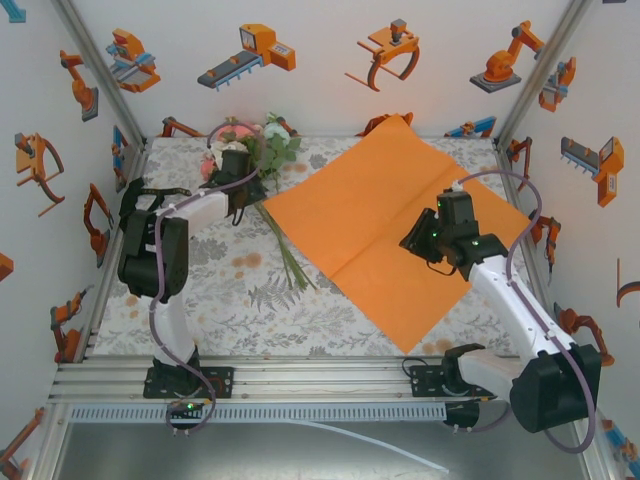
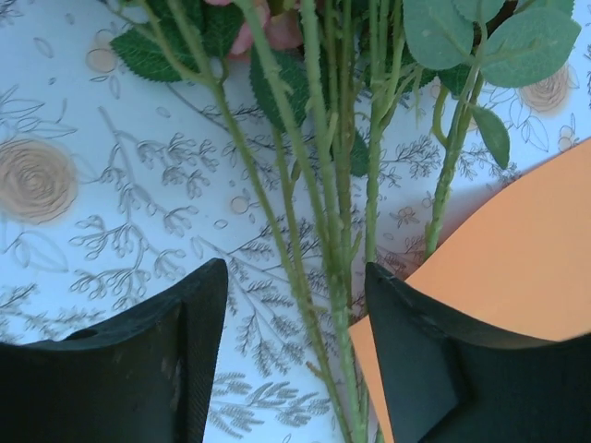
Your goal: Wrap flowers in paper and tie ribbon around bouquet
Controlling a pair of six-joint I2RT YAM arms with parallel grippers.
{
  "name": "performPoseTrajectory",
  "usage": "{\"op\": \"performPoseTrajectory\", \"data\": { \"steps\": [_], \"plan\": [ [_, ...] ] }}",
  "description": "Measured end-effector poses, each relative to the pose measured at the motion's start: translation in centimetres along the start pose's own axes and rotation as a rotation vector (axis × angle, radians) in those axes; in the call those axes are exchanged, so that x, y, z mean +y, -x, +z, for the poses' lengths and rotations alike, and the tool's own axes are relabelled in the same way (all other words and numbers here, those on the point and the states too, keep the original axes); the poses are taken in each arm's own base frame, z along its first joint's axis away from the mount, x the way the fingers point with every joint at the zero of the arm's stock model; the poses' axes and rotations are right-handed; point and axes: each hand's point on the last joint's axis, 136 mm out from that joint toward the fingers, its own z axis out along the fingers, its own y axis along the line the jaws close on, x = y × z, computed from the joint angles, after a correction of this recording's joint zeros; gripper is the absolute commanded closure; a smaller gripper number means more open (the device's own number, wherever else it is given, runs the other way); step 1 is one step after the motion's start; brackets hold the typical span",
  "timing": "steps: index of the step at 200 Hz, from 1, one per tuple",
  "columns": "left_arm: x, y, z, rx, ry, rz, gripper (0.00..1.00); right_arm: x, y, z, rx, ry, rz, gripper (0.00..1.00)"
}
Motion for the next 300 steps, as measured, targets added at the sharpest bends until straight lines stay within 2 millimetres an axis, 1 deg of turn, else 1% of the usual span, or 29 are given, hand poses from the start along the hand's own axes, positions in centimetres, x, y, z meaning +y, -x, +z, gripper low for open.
{"op": "performPoseTrajectory", "data": {
  "steps": [31,56,71,81,88,120,154,179,214,223,239,266,280,295,300],
  "plan": [
    [-0.4,0.1,0.5,0.007,-0.019,-0.011,0.64,-0.1,0.0,0.0,-0.003,-0.005,0.0,0.62],
    [-0.4,0.2,0.6,0.007,-0.022,-0.023,0.69,-0.1,0.0,0.0,-0.003,-0.006,0.0,0.62],
    [-0.4,0.2,0.8,0.01,-0.026,-0.03,0.69,-0.1,0.0,0.0,-0.003,-0.006,0.0,0.62],
    [-0.4,0.2,0.9,0.013,-0.028,-0.033,0.64,-0.1,0.0,0.0,-0.003,-0.006,0.0,0.62],
    [-0.3,0.3,1.0,0.014,-0.03,-0.039,0.62,-0.1,0.0,0.0,-0.003,-0.006,0.0,0.62],
    [-0.3,0.5,1.3,0.023,-0.046,-0.06,0.63,-0.1,0.1,-0.1,-0.008,-0.005,0.0,0.62],
    [-0.7,-0.3,2.2,0.049,-0.07,-0.08,0.7,-0.2,0.1,-0.3,-0.013,-0.008,0.0,0.62],
    [-0.8,-0.5,2.3,0.06,-0.08,-0.094,0.82,-0.2,0.2,-0.4,-0.018,-0.01,0.0,0.62],
    [-0.6,-0.4,2.2,0.057,-0.07,-0.089,0.92,-0.3,0.2,-0.6,-0.02,-0.016,0.0,0.62],
    [-0.4,-0.2,1.9,0.05,-0.058,-0.079,0.94,-0.4,0.2,-0.6,-0.02,-0.017,0.0,0.62],
    [-0.1,0.6,1.0,0.035,-0.036,-0.056,0.94,-0.3,0.2,-0.9,-0.023,-0.015,0.0,0.62],
    [-0.2,2.9,-1.5,-0.015,-0.032,-0.019,0.94,-0.1,0.3,-1.4,-0.037,-0.004,0.0,0.62],
    [-0.7,4.4,-3.0,-0.042,-0.053,-0.007,0.96,-0.1,0.4,-1.6,-0.043,0.0,0.002,0.62],
    [-2.1,6.0,-4.9,-0.071,-0.115,0.004,0.97,0.1,0.5,-1.8,-0.049,0.005,0.002,0.61],
    [-2.9,6.4,-5.7,-0.078,-0.147,0.009,0.97,0.1,0.6,-1.9,-0.052,0.005,0.001,0.61]
  ]
}}
